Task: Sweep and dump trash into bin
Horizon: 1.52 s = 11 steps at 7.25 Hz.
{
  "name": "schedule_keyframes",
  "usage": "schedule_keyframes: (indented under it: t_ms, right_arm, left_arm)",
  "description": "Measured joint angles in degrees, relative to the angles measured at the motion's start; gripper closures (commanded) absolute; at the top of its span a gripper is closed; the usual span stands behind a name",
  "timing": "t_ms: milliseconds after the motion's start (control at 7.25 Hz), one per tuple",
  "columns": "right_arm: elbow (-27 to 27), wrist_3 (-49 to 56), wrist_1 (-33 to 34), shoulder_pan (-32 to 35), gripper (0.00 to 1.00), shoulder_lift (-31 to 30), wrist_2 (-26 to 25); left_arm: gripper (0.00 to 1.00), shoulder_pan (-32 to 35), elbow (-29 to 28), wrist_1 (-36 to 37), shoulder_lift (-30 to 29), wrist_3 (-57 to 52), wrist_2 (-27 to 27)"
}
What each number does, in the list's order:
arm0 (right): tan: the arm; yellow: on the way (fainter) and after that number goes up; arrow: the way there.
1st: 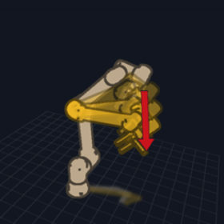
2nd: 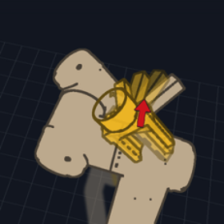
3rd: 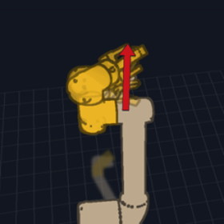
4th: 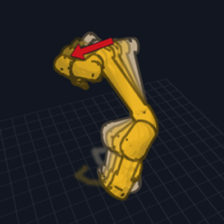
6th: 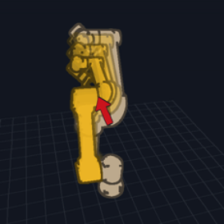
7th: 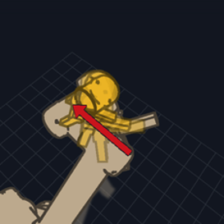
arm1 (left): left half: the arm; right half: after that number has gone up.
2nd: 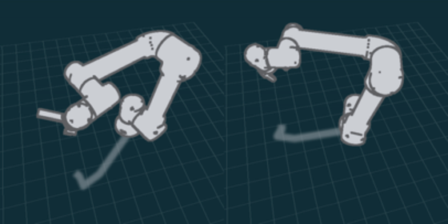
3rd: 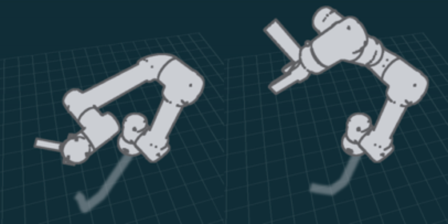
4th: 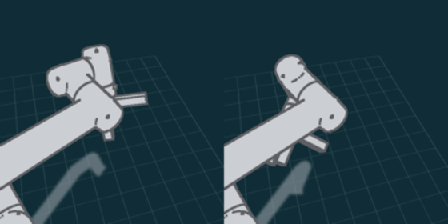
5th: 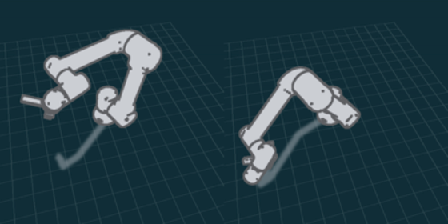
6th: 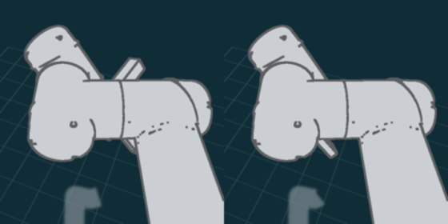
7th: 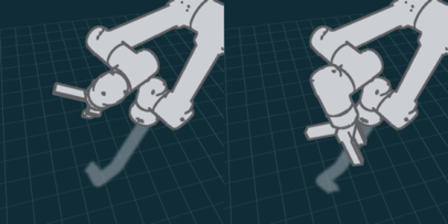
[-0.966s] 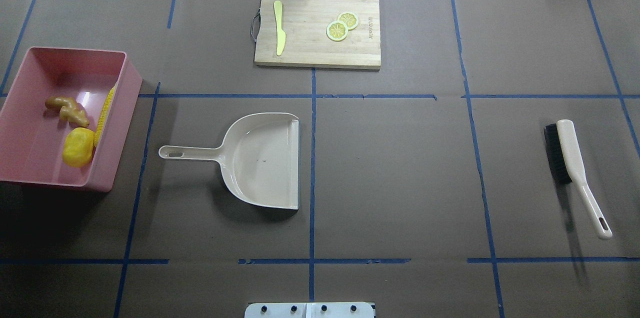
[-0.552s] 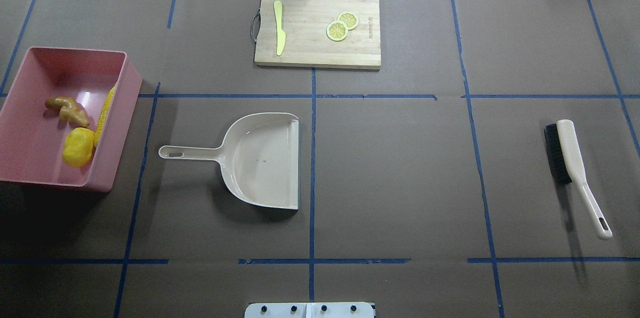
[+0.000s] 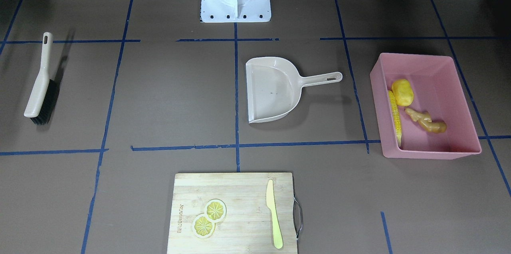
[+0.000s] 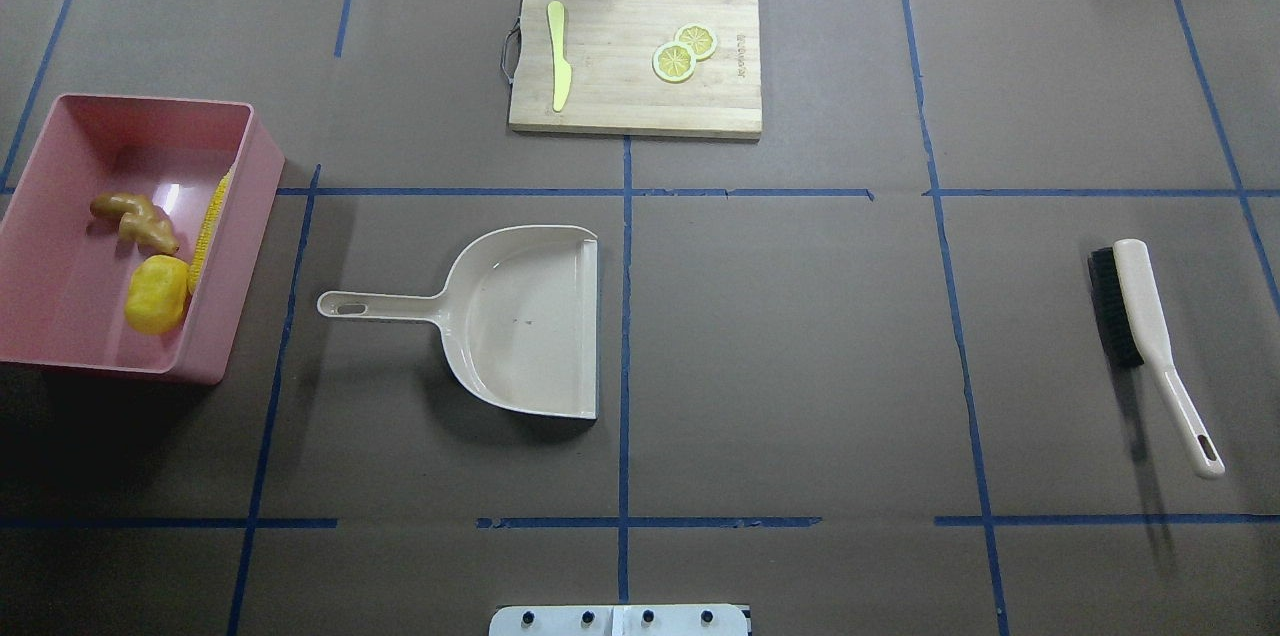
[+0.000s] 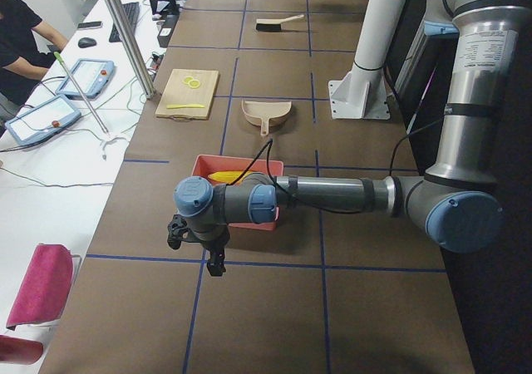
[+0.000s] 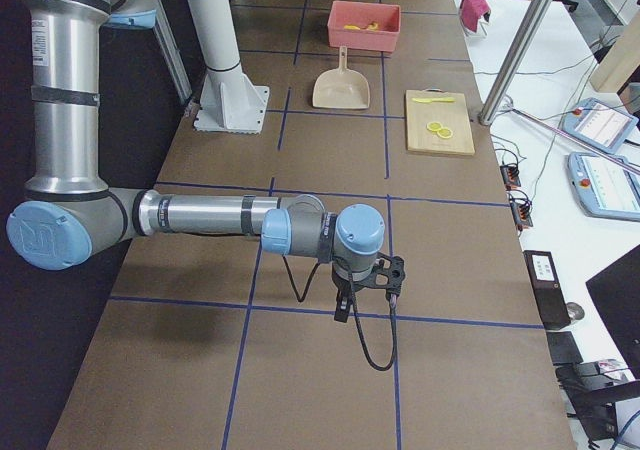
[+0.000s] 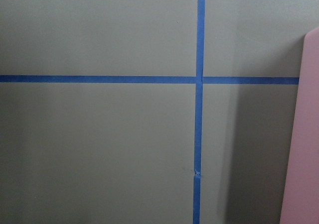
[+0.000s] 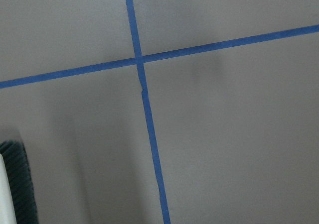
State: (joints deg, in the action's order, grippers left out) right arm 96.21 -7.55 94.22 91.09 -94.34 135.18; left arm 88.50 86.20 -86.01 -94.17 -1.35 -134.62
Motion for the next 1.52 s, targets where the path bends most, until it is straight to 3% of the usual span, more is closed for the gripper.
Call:
schedule_keyframes:
  t_ms: [552, 1517]
  right_arm:
    - [0.2, 0.0, 0.0, 0.0, 0.0, 0.0, 0.0]
    - [0.4, 0.0, 0.0, 0.0, 0.0, 0.0, 0.4]
  left_arm:
    - [0.0, 0.3, 0.1, 0.0, 1.3, -5.7, -0.3]
    - [0.0, 1.0, 0.1, -1.4, 1.3, -6.0, -1.2]
